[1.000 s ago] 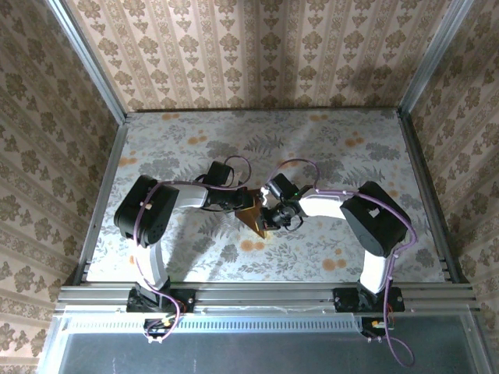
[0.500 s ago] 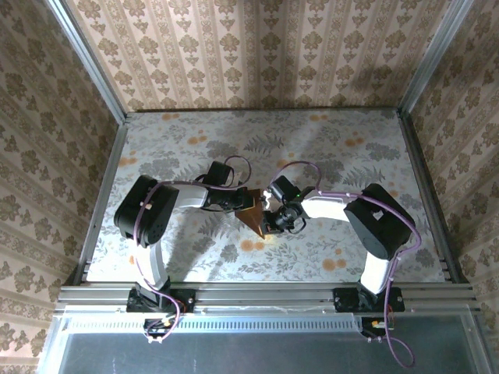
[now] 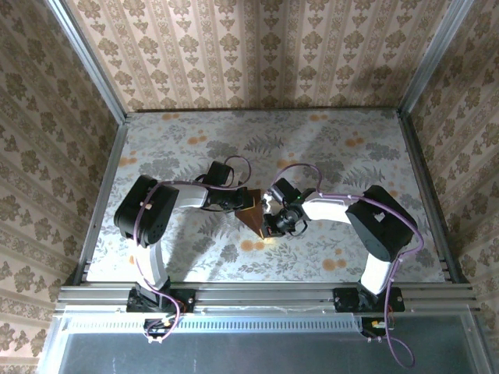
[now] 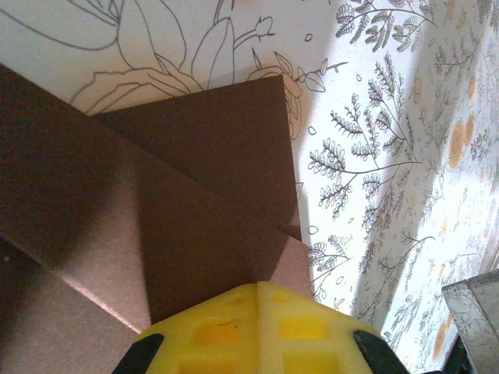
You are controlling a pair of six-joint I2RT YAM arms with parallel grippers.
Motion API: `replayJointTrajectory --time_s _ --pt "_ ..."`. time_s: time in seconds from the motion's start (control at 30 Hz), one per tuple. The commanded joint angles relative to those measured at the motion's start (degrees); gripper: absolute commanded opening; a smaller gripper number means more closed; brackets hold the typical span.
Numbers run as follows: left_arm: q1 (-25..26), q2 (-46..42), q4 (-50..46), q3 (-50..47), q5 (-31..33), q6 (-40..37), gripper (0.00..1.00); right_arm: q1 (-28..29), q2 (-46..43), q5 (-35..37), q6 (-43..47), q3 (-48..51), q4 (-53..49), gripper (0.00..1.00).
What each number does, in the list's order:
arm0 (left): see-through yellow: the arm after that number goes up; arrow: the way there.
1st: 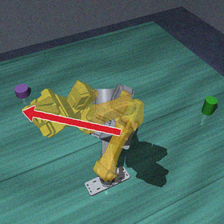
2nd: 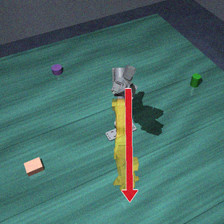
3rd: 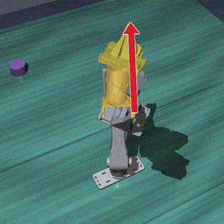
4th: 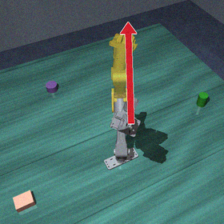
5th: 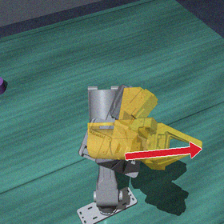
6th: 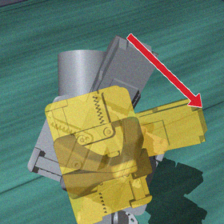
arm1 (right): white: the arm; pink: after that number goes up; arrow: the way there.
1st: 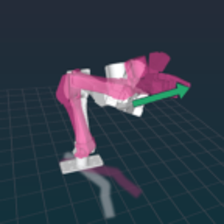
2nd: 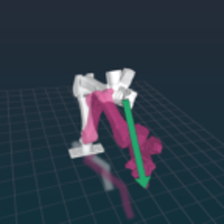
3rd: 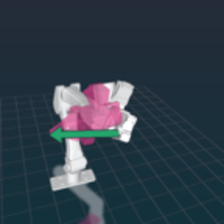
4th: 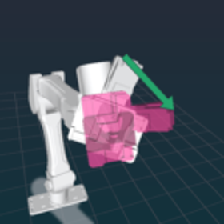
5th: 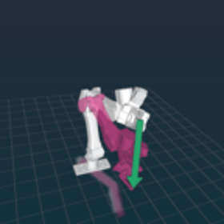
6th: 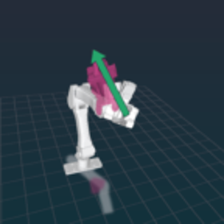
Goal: Fold a paper plane with a square sheet of paper (fold left side to right side)
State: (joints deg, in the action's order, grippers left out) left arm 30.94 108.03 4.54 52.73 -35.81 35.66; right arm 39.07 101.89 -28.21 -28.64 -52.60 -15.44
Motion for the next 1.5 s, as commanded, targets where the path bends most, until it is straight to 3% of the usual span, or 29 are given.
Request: replayJointTrajectory --time_s 0.0,0.37,0.57,0.63,0.77,1.0,1.47 --pt "-1.06 2.18 -4.37 -1.51 5.14 -2.27 0.0 0.83 -1.39 -1.62 0.43 2.09 -4.51 0.0" --pt "-0.02 -1.68 -4.27 0.08 2.77 -2.11 0.0 -2.03 -7.45 -0.89 1.2 3.46 -4.75 0.03" --pt "0.18 -6.95 -3.23 2.35 0.31 -1.88 0.2 -6.33 -11.47 -1.51 -0.17 6.64 1.2 0.12" --pt "0.17 -9.82 -2.57 1.82 1.28 -2.54 0.3 -7.54 -12.37 -1.13 -1.29 8.03 4.41 0.16" --pt "-0.5 -14.94 -2.71 -1.26 5.15 -4.06 0.38 -8.7 -12.86 -0.27 -3.76 9.87 11.16 0.26" --pt "-4.48 -16.58 2.61 -8.77 4.08 -0.89 0.42 -8.83 -7.6 -1.47 -4.36 7.93 19.72 0.42" --pt "-6.42 -11.64 8.47 -9.62 1.07 1.69 0.43 -8.92 4.36 -5.62 -2.1 0.56 28.39 0.42"
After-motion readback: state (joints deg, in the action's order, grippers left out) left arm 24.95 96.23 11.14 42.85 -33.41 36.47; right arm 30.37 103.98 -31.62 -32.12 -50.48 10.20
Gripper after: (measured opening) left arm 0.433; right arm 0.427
